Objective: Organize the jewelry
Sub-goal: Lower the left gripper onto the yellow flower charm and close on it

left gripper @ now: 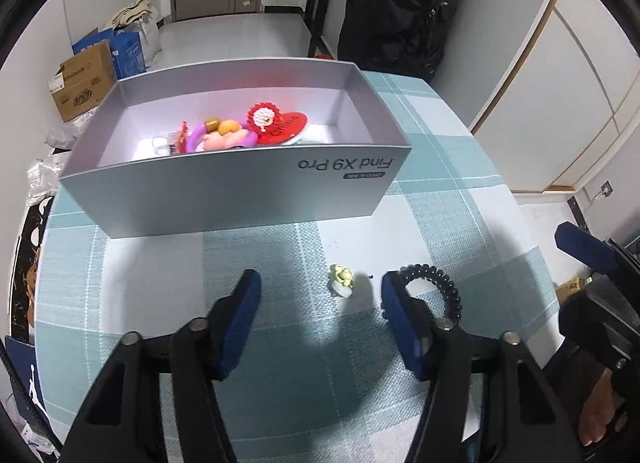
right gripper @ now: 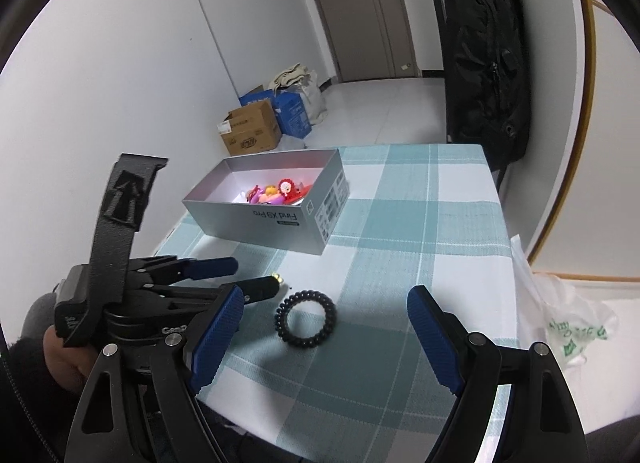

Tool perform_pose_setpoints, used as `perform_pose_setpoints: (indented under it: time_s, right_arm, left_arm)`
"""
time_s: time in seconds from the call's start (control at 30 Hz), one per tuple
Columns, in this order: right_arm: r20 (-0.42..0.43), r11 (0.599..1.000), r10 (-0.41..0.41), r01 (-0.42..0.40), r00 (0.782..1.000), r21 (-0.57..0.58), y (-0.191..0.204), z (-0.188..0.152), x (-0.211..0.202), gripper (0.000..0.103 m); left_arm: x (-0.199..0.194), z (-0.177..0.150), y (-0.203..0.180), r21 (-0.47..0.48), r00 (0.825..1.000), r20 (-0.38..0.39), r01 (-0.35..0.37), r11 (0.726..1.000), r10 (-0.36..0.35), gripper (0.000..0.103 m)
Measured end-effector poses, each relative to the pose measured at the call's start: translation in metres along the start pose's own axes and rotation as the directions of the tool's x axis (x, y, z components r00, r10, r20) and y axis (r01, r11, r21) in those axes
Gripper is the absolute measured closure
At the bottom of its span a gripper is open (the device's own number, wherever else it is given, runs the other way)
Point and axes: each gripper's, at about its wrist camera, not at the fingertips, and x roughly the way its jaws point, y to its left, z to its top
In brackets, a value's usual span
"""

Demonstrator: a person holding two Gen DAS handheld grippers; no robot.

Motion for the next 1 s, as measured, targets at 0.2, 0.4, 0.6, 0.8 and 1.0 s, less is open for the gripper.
perform_pose_setpoints:
  time_s: [0.2, 0.4, 0.6, 0.8, 1.0]
  right_arm:
    - [0.006, 1.000, -0.017, 0.017, 1.000, 0.008, -0.004, -0.002, -0.003, 0.019]
    - [0.001, 1.000, -0.025, 0.025, 1.000, 0.016, -0.007, -0.003, -0.002, 0.019]
    - [-0.042, 1.000, -0.005, 0.006, 0.999, 0.016, -0.006, -0.006, 0.008, 0.019]
    - [-0.106, 0.999, 0.013, -0.010, 0.994, 0.032, -0.002, -0.010, 0.027, 0.019]
    - [-0.152, 0.999, -0.029, 0.023, 0.988, -0.041, 0.015, -0.015, 0.044, 0.019]
  left_arm:
    - [0.005, -0.001, -0.006, 0.022, 1.000, -0.009, -0.027, 0.999, 0.027, 0.088]
    - [0.006, -0.002, -0.011, 0.049, 0.999, -0.001, -0.044, 0.998, 0.044, 0.096]
    - [-0.002, -0.002, -0.004, 0.003, 1.000, 0.001, -0.023, 1.000, 0.023, 0.096]
    - [-0.025, -0.001, 0.001, -0.009, 0.998, 0.062, -0.007, 1.000, 0.008, 0.096]
    - [-0.041, 0.001, 0.012, -0.050, 0.995, 0.101, 0.014, 0.999, -0.009, 0.096]
